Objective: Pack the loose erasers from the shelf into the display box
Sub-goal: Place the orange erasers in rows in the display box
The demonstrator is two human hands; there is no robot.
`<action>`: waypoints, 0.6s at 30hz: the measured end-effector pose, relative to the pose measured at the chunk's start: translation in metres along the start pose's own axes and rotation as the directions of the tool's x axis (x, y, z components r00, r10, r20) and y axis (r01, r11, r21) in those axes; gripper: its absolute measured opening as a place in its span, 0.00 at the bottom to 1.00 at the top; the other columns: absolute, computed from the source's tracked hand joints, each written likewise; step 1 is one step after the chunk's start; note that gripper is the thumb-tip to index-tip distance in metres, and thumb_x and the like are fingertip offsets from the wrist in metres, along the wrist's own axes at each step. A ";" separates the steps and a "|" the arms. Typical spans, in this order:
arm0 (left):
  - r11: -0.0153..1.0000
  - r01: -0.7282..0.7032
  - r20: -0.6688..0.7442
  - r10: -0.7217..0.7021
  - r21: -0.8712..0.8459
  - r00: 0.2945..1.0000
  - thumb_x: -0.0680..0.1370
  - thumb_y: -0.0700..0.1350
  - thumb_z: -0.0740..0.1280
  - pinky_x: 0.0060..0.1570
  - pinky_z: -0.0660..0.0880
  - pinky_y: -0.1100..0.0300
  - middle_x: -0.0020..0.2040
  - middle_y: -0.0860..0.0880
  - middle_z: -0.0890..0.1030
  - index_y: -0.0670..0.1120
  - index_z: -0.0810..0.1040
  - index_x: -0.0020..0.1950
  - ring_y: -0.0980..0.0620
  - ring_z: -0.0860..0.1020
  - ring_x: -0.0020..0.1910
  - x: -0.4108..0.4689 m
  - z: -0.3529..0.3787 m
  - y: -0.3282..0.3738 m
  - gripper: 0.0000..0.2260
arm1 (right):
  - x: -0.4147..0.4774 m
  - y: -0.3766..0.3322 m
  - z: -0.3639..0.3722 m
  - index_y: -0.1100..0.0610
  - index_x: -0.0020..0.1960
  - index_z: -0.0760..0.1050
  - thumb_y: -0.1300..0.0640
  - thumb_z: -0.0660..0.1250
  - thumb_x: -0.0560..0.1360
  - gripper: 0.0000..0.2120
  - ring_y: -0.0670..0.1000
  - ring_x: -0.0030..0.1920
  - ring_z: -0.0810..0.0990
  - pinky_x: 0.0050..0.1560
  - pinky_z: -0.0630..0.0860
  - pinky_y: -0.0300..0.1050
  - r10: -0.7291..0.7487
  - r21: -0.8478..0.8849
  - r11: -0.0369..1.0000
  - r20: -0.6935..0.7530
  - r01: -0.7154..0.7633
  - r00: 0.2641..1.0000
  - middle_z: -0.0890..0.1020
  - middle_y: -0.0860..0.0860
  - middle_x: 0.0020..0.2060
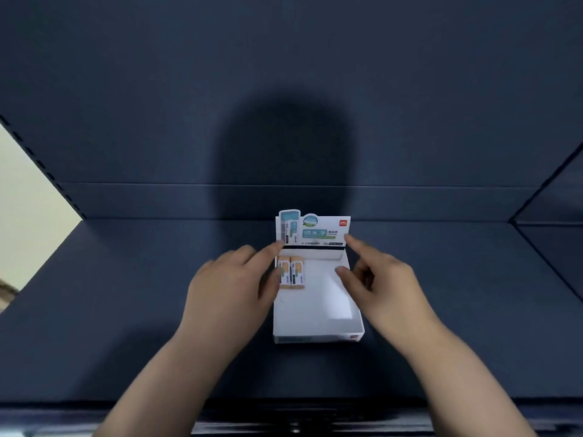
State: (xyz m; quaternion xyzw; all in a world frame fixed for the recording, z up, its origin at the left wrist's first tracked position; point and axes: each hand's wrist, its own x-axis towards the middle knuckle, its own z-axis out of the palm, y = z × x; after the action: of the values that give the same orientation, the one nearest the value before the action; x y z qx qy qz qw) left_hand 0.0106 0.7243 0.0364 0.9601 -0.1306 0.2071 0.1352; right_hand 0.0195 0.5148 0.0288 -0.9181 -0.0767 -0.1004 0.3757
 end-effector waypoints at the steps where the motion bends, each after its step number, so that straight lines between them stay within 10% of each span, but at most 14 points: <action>1: 1.000 -0.002 0.014 0.002 -0.003 1.000 0.75 0.52 0.60 0.28 0.65 0.61 0.34 0.54 0.75 0.51 0.78 0.61 0.50 0.74 0.30 -0.001 0.000 0.000 0.17 | -0.004 0.000 0.000 0.46 0.70 0.67 0.52 0.67 0.75 0.24 0.46 0.37 0.73 0.44 0.75 0.45 0.004 -0.018 1.000 0.004 -0.004 1.000 0.75 0.47 0.31; 18: 0.976 -0.215 0.055 0.216 -0.017 0.975 0.76 0.54 0.55 0.35 0.72 0.53 0.40 0.51 0.79 0.48 0.78 0.61 0.47 0.77 0.37 -0.009 0.017 0.055 0.20 | -0.066 0.024 -0.035 0.47 0.72 0.62 0.43 0.65 0.73 0.30 0.45 0.40 0.69 0.45 0.71 0.41 0.056 -0.182 0.981 -0.072 -0.068 0.996 0.71 0.45 0.33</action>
State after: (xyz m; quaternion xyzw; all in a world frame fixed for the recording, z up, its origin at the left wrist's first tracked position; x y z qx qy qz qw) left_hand -0.0078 0.6698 0.0289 0.9450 -0.2390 0.1925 0.1136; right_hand -0.0433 0.4688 0.0210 -0.9469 -0.0258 -0.1258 0.2947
